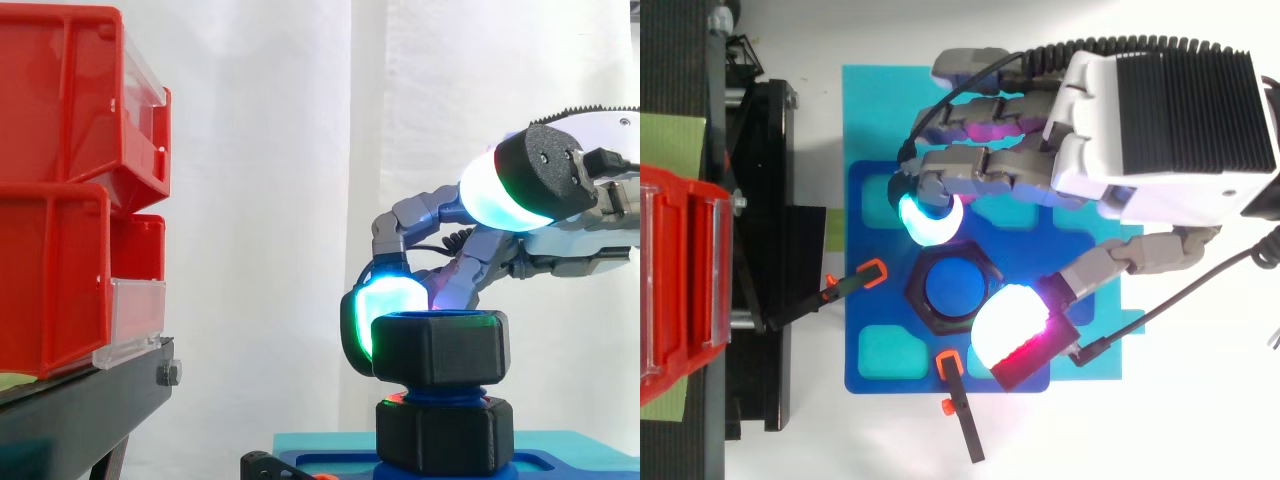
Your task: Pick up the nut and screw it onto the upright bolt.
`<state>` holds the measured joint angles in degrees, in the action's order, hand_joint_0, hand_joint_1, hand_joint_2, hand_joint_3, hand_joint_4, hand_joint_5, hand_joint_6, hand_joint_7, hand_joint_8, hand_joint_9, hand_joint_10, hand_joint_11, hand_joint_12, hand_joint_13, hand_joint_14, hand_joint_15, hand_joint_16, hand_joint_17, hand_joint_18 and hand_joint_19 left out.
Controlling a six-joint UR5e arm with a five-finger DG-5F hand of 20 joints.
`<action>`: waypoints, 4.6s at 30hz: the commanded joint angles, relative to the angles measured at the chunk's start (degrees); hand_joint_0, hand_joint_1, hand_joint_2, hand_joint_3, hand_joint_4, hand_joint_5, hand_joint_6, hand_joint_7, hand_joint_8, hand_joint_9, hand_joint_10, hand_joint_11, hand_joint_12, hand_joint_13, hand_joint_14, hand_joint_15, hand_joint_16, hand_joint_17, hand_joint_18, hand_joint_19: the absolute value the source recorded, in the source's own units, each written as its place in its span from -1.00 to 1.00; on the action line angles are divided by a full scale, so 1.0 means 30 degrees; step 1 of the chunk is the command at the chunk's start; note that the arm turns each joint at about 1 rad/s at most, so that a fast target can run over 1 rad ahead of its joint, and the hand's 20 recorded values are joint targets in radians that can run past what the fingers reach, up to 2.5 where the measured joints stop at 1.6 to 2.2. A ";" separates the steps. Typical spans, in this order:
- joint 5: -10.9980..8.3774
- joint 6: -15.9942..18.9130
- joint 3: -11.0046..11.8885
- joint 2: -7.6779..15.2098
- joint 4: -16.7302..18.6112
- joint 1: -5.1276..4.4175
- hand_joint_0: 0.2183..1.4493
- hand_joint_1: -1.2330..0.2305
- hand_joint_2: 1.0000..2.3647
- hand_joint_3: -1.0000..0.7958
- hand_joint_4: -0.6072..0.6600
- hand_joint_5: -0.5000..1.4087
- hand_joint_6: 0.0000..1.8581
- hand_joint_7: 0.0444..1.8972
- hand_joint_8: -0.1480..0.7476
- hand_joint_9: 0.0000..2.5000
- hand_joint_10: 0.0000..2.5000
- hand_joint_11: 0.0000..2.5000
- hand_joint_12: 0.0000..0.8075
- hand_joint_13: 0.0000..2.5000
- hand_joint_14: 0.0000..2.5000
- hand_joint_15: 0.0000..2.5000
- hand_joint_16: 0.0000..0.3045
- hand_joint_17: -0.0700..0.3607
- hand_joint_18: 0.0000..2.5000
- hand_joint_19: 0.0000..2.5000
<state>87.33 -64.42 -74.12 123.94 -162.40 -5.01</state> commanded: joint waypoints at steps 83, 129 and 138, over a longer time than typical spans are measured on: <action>0.2354 -0.0206 0.0596 0.0141 0.0725 0.0965 -0.64 0.28 -1.00 -0.44 0.20 -0.63 -0.46 -0.26 -0.13 -0.46 -1.00 -1.00 -0.09 -0.70 -1.00 -1.00 -0.63 -0.08 -0.87 -0.83; 0.2412 -0.0235 0.0596 0.0551 0.0696 0.0819 -0.62 0.23 -1.00 -0.44 0.26 -0.60 -0.46 -0.16 -0.11 -0.39 -1.00 -1.00 -0.11 -0.67 -1.00 -0.99 -0.65 -0.11 -0.86 -0.84; 0.2354 -0.0265 0.0567 0.0551 0.0667 0.0672 -0.62 0.23 -1.00 -0.44 0.27 -0.60 -0.46 -0.16 -0.11 -0.39 -1.00 -1.00 -0.11 -0.67 -1.00 -0.99 -0.65 -0.11 -0.86 -0.84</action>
<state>94.58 -65.19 -72.36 125.60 -160.31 -2.79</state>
